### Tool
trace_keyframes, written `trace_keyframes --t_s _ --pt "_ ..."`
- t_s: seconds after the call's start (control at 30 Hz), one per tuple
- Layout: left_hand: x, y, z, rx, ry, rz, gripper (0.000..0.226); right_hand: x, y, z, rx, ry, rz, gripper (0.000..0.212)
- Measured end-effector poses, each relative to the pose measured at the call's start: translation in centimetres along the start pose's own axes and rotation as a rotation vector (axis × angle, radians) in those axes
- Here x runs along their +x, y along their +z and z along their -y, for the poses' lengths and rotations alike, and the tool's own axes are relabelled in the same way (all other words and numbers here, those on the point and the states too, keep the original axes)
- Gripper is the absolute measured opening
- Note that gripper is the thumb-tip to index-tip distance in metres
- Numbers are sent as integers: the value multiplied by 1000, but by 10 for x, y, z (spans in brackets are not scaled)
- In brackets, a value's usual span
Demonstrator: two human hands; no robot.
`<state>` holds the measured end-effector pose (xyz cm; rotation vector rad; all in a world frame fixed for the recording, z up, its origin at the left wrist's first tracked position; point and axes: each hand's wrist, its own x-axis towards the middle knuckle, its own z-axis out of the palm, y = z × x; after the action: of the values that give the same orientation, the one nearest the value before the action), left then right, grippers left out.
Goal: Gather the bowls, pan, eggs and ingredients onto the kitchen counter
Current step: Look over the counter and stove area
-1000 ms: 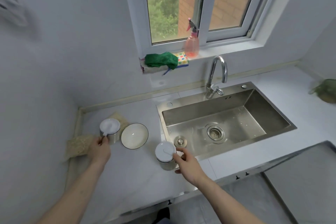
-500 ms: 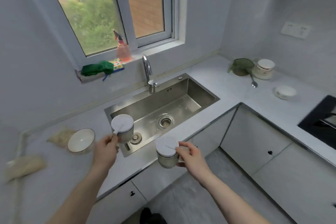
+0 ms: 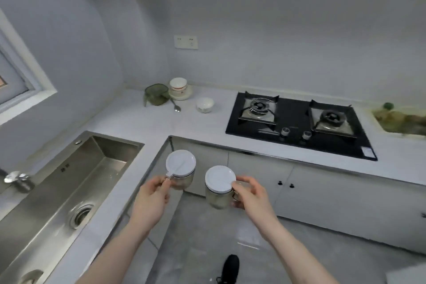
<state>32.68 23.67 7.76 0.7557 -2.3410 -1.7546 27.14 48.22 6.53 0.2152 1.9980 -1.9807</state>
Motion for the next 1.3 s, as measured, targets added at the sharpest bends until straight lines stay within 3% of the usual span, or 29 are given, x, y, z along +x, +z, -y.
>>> trace_keyframes --t_s 0.13,0.47,0.77,0.97,1.3 --pt "42 87 -37 12 82 200 21 27 -72 23 77 14 -187 16" --pt "115 263 -123 38 217 573 27 94 -224 43 173 57 -538 24" --pt "113 418 -184 116 281 840 27 87 -353 41 331 6 -837 17" --pt "95 516 -215 101 294 892 32 92 -452 46 376 -29 -892 14" --pt "44 659 -270 43 126 786 37 128 -619 64 356 -33 -796 21"
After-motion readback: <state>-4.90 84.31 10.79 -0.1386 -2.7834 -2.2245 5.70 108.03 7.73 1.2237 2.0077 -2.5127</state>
